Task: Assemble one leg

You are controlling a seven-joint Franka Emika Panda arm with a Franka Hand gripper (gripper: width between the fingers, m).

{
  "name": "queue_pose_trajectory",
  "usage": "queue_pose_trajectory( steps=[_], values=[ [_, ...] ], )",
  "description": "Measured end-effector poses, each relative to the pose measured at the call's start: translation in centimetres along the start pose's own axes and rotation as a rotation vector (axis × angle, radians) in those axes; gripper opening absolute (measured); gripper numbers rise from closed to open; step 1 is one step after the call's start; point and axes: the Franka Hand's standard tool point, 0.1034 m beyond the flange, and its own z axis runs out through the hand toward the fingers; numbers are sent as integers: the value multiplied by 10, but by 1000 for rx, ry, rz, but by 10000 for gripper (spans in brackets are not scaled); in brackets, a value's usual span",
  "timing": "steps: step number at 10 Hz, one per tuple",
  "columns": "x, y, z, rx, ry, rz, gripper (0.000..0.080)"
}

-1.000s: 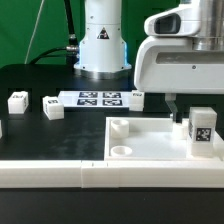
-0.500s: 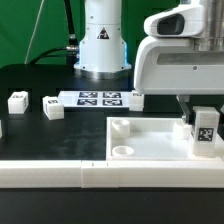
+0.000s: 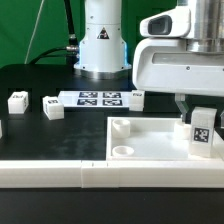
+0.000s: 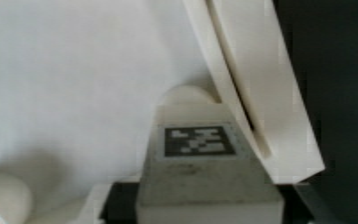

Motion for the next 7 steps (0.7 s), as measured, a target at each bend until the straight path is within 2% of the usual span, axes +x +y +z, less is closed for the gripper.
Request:
queue_pose_trajectory(
  steps=[1, 3, 7],
  values=[
    [0, 1, 0, 10, -8, 155, 290],
    [-1, -1, 1, 8, -7, 483, 290],
    [0, 0, 1, 14, -12, 825, 290]
  ],
)
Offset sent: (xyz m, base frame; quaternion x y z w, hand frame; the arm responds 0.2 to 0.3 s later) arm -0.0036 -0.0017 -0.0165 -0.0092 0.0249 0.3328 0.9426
